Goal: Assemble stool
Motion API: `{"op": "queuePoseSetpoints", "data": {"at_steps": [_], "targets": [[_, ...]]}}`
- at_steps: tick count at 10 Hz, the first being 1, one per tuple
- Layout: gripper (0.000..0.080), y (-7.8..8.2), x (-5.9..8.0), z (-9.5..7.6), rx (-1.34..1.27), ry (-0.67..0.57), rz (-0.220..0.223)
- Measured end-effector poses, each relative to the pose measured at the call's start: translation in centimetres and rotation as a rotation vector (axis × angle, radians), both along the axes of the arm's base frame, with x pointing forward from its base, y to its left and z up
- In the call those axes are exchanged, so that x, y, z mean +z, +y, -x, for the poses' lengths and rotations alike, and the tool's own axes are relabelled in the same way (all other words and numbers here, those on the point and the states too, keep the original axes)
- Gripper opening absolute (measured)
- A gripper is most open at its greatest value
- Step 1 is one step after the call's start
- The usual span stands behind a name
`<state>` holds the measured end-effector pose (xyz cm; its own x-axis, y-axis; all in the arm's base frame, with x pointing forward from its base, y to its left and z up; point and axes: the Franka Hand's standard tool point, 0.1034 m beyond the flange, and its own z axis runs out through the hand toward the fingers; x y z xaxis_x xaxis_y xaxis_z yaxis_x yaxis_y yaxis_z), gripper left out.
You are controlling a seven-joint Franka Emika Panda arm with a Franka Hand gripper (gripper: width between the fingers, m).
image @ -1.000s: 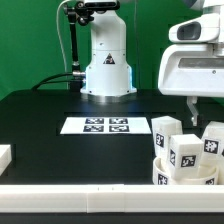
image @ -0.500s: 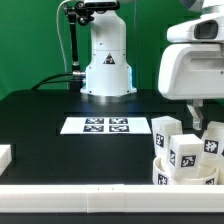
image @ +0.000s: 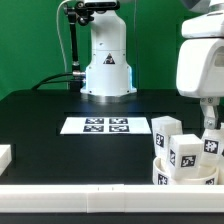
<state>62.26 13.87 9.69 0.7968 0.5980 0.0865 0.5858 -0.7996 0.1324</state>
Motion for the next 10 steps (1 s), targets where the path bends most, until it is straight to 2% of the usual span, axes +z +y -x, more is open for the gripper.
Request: {"op": "queuePoseSetpoints", "data": {"at_steps": [3, 8, 9, 10], "targets": [[0.0649, -0.9, -0.4, 0.3, 0.156, 0.014, 0.044], [0.0649, -1.2, -1.4, 1.4, 0.124, 0.031, 0.046], [0.0619, -1.2, -1.5, 1.4, 0.121, 0.031, 0.046], [0.0466, -1.4, -1.5, 1.3, 0.117, 0.031, 0.046]]}}
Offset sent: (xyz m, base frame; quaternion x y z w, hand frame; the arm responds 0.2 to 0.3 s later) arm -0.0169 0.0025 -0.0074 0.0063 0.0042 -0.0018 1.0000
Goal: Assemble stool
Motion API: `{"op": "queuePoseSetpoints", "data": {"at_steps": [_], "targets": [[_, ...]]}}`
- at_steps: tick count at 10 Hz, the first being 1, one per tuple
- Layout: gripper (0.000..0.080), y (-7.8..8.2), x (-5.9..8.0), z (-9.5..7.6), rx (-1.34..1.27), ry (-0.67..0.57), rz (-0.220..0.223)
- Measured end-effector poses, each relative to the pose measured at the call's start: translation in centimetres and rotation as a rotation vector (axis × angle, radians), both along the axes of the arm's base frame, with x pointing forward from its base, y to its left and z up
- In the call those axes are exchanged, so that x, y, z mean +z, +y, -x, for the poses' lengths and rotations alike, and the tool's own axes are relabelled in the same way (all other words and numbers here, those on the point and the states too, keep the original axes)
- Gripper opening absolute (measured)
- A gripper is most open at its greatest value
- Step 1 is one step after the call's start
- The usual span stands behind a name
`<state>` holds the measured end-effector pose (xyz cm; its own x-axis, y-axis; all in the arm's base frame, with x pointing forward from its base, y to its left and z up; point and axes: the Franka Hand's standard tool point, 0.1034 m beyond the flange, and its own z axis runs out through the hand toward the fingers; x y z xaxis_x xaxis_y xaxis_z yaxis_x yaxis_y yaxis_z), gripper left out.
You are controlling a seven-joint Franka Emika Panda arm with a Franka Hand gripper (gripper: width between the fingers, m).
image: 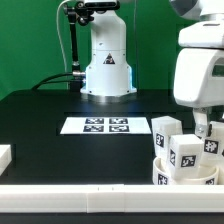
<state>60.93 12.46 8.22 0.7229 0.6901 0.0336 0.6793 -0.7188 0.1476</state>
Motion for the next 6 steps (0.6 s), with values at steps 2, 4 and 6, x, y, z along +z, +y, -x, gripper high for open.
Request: {"op": "queuePoseSetpoints", "data": {"at_steps": [2, 4, 6], "targets": [[0.0341, -0.20, -0.02, -0.06, -0.012, -0.001, -0.001], [0.0341, -0.22, 0.00, -0.08, -0.055, -0.005, -0.007], [0.0341, -0.24, 0.01, -0.09, -0.178, -0.016, -0.023]]}}
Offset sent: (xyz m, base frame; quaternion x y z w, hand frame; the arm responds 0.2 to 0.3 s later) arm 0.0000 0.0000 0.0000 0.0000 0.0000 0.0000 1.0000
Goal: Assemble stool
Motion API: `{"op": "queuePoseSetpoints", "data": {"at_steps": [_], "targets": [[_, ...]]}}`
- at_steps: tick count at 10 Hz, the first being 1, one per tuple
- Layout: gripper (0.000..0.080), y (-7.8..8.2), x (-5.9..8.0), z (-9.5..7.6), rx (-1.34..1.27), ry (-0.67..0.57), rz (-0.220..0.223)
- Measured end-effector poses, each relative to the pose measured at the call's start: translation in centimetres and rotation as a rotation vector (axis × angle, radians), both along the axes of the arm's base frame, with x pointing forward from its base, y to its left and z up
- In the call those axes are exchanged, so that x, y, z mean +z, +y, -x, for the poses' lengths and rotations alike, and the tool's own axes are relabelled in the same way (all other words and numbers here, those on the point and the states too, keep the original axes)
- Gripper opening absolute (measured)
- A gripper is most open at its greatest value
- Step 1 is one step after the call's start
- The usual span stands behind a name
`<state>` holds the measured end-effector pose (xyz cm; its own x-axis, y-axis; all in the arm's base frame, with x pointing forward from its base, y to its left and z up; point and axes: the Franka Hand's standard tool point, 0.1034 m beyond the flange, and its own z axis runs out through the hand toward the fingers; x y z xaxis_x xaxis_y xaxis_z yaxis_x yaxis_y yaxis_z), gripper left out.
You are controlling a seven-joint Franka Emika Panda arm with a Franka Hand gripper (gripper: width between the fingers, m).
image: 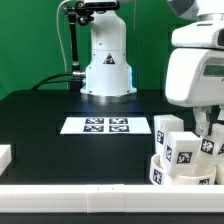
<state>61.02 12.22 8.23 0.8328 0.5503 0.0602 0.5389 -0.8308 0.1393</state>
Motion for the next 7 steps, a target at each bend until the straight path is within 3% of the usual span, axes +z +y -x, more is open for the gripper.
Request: {"op": "queuePoseSetpoints", "data": {"at_steps": [5, 7], "targets": [[0.0341, -0.72, -0.02, -0.11, -0.372, -0.033, -0.052], [0.0341, -0.88, -0.05, -0.19, -0.629, -0.100, -0.110]]}}
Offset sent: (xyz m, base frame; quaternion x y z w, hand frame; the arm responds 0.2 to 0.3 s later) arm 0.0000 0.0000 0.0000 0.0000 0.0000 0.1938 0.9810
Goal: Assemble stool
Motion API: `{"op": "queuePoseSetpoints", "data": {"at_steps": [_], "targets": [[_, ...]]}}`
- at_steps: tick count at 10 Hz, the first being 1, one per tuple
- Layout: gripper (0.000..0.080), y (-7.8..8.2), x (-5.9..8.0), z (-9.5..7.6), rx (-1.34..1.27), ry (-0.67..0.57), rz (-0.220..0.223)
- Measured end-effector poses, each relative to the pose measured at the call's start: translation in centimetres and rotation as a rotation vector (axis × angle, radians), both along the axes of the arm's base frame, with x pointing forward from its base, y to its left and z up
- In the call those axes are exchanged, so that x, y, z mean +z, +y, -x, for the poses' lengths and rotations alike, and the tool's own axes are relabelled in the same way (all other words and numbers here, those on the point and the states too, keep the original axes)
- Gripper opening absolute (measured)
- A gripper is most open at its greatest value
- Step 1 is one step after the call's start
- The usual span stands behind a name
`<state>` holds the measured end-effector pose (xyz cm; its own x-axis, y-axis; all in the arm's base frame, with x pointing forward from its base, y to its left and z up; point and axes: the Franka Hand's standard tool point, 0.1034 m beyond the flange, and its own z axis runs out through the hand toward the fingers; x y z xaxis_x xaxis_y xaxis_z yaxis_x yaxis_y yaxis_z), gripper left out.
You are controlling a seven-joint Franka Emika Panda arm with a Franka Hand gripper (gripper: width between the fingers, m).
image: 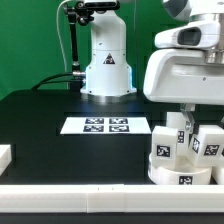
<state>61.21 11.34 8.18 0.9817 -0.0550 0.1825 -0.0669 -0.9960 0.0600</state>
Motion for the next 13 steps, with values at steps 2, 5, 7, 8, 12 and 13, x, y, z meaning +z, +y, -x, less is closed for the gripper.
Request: {"op": "queuePoseSetpoints", "data": {"at_steps": [2, 5, 7, 8, 12, 13], "targets": [[0.0341, 0.09, -0.05, 0.01, -0.245, -0.037, -0.055], [0.0341, 0.45, -0.15, 0.22, -0.580, -0.065, -0.128], [0.0341, 0.57, -0.13, 0.28, -0.792, -0.079, -0.168], [0.0341, 0.48, -0.15, 0.27, -0.876, -0.080, -0.190], [0.0341, -0.06, -0.10, 0.09, -1.115, -0.073, -0.267], [0.0341, 0.00, -0.13, 0.12, -1.166, -0.074, -0.278]]}}
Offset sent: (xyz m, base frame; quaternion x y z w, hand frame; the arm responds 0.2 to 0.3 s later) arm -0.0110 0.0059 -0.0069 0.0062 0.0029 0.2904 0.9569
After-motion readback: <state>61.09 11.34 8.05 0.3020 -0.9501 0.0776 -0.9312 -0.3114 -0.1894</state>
